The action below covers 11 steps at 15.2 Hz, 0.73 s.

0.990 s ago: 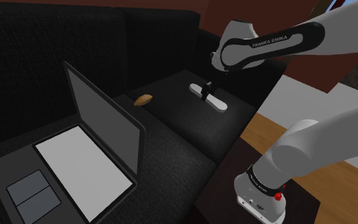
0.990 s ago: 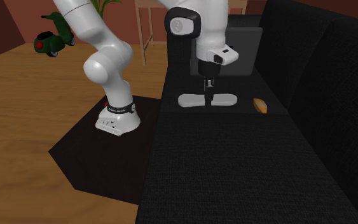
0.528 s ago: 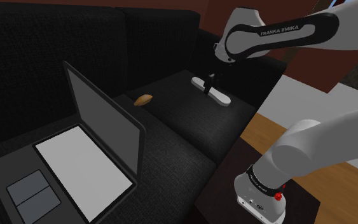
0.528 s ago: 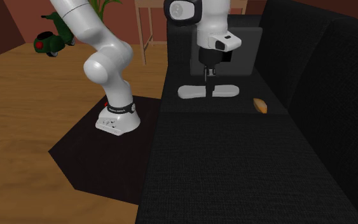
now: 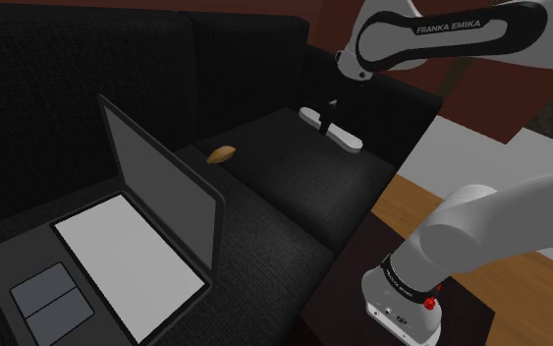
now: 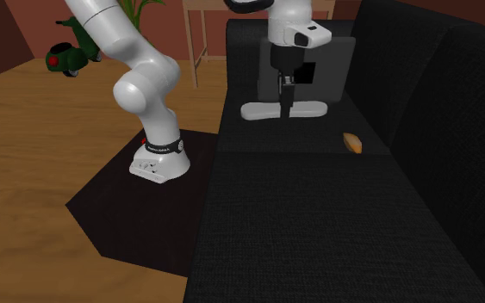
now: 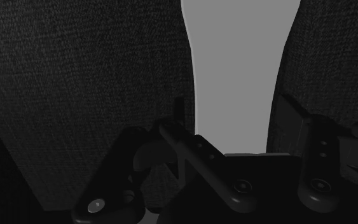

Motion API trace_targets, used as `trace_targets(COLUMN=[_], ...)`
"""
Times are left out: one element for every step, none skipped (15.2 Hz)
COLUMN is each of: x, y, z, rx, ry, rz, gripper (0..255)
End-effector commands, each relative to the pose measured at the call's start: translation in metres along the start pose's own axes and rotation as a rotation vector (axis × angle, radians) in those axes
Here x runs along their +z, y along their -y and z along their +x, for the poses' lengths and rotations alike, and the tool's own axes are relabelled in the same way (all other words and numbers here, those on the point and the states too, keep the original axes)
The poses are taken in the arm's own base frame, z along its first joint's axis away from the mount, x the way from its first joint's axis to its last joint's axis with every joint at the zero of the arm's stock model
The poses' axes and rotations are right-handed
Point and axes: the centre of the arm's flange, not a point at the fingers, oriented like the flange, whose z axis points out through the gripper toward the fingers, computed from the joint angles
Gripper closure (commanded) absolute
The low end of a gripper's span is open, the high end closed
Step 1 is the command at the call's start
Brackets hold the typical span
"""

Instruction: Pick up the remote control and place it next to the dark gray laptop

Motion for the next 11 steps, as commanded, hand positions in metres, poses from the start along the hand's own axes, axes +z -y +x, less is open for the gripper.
trace_targets(x=[-0.011,-0.016,-0.021,-0.027,-0.032,-0.037,-0.042,-0.048,-0.053,-0.058,-0.064], y=[0.000,0.000,-0.001,-0.001,-0.001,-0.001,-0.001,-0.001,-0.001,-0.001,-0.001], z=[0.001,0.001,0.001,0.001,0.002,0.002,0.002,0.002,0.003,0.003,0.003], rx=[0.000,0.000,0.000,0.000,0.000,0.000,0.000,0.000,0.000,0.000,0.000], ry=[0.000,0.000,0.000,0.000,0.000,0.000,0.000,0.000,0.000,0.000,0.000], rz=[0.000,0.000,0.000,0.000,0.000,0.000,0.000,0.000,0.000,0.000,0.000], gripper=[255,255,255,255,255,255,255,255,255,255,255])
